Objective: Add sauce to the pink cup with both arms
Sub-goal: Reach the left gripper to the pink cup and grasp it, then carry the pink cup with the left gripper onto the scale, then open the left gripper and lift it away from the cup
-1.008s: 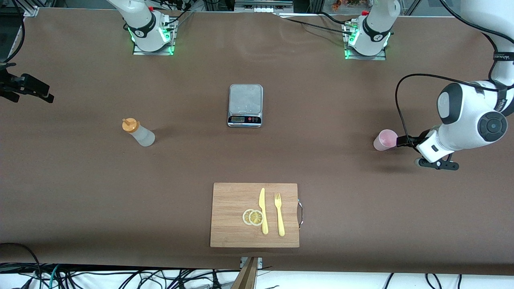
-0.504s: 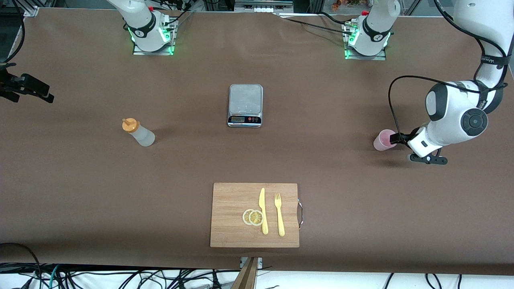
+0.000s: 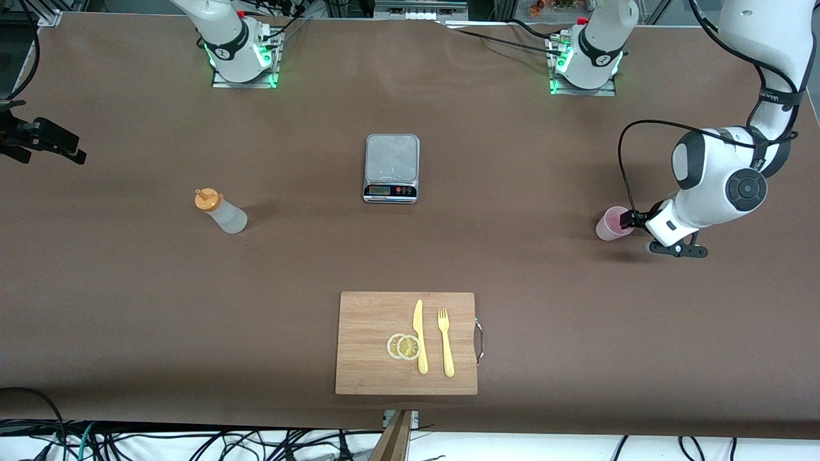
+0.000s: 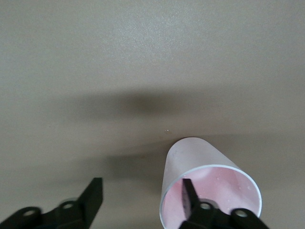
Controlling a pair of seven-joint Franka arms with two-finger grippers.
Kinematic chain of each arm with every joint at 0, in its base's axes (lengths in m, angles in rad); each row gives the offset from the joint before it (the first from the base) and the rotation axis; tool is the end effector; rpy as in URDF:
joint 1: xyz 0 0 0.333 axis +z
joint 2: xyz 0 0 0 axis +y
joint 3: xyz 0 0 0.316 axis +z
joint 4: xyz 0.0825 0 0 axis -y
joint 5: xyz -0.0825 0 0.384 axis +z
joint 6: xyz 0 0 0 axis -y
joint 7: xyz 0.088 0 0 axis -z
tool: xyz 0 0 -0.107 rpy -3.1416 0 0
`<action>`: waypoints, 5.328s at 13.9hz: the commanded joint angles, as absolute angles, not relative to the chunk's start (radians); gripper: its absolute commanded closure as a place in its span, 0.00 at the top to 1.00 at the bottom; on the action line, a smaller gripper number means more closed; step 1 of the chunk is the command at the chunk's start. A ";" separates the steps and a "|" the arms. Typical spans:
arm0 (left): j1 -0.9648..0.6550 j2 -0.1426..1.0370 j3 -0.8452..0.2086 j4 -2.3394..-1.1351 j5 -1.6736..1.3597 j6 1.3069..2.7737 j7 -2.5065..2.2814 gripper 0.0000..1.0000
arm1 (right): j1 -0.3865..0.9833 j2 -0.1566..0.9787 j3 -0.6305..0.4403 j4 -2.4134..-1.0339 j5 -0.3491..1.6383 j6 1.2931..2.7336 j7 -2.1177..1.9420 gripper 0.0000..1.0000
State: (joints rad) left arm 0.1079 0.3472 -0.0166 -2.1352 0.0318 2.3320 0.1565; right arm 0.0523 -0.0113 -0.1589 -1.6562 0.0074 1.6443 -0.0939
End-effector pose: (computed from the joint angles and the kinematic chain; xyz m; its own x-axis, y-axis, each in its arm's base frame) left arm 0.5541 0.0512 0.2301 0.9847 -0.0879 -0.1502 -0.0875 -0.9961 0.0097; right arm 0.5528 -0.0589 0.5966 0.9999 -0.0132 0.0001 -0.0132 -0.9999 -0.0092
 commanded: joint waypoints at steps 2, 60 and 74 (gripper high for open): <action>0.081 0.321 -0.006 -2.160 0.040 2.342 0.118 0.39 | 0.052 -0.020 -0.163 -1.663 0.026 1.644 -0.113 1.00; -0.800 0.341 -0.005 -1.646 -0.245 1.931 -0.606 1.00 | 0.051 -0.006 -0.169 -1.661 0.026 1.626 -0.114 1.00; -0.138 0.054 -0.009 -1.510 -0.071 1.474 -0.177 1.00 | -0.118 0.207 -0.172 -1.661 0.347 1.574 -1.151 1.00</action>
State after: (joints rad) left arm -0.1887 0.0565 0.0123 -1.5329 -0.1070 1.5208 -0.2583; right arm -0.0397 0.1564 -0.1728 -1.6673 0.2335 1.6157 -0.9522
